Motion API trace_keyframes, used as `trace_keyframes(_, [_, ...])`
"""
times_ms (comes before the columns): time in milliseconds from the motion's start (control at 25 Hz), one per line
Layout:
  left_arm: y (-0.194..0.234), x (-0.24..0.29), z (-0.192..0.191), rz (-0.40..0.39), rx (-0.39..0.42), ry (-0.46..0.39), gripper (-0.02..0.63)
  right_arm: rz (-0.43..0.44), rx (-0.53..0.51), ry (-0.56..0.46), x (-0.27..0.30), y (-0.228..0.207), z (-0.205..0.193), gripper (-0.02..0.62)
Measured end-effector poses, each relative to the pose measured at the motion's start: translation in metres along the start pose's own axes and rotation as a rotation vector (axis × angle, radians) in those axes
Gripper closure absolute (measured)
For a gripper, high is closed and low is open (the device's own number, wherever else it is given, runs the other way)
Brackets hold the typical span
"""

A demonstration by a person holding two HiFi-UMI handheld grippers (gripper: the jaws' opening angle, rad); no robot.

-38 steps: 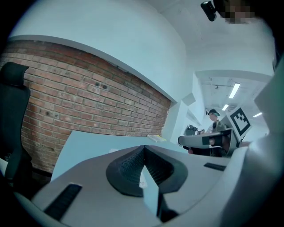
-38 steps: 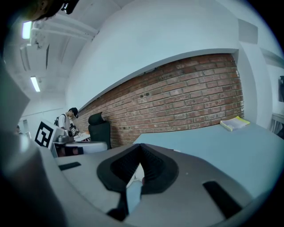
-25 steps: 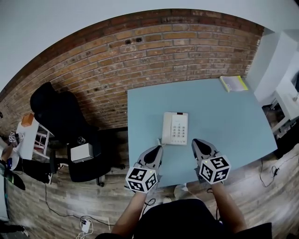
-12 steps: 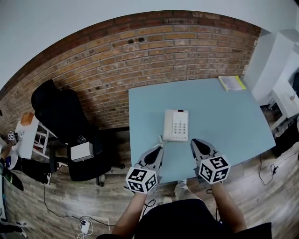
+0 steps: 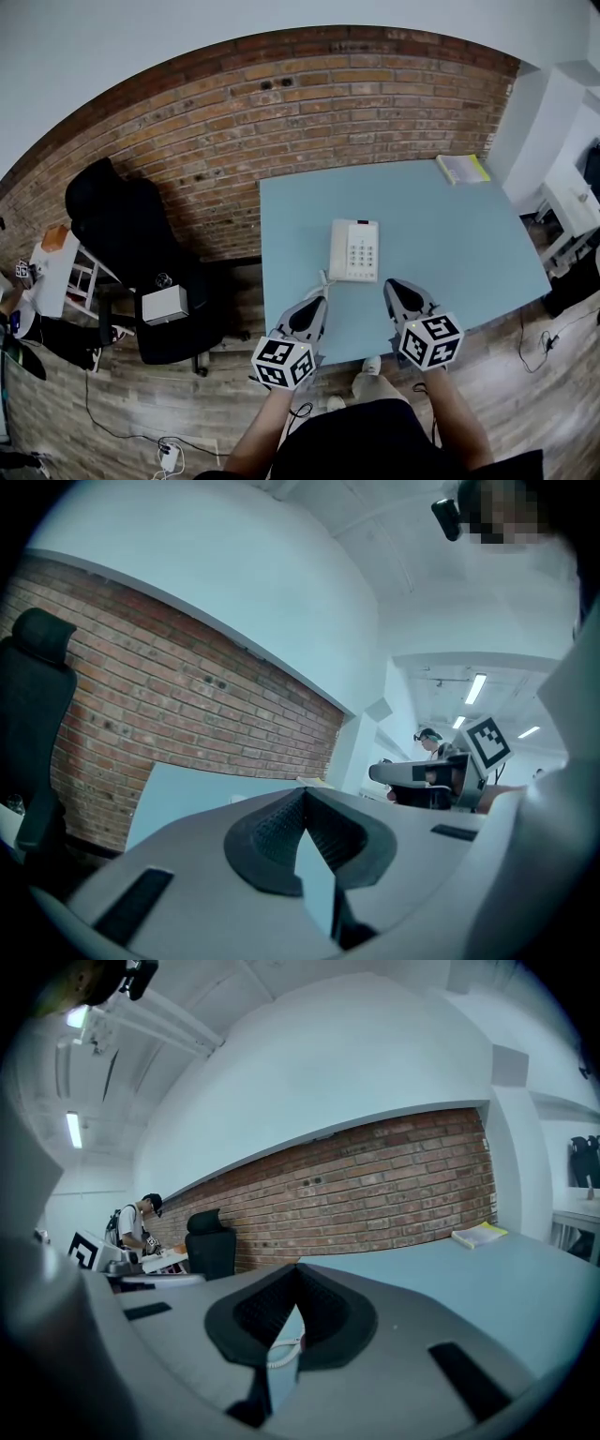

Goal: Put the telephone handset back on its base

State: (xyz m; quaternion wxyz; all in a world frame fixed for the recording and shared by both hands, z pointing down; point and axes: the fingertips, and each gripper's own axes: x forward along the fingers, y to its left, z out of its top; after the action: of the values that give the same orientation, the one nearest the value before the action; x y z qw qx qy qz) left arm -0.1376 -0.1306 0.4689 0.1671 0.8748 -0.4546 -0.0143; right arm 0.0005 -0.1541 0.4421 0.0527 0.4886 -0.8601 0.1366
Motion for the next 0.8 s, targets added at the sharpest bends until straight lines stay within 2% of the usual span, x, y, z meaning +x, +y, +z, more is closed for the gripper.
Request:
trace_keyframes(280, [-0.001,-0.008,-0.005,-0.002,-0.006,0.0,0.597,-0.009,-0.007,-0.004,-0.007,0.002,-0.002,0.588])
trace_keyframes(800, [-0.001,-0.01,0.009,0.025,0.003,-0.025,0.597,0.017,-0.01,-0.022,-0.009,0.006,0.005,0.588])
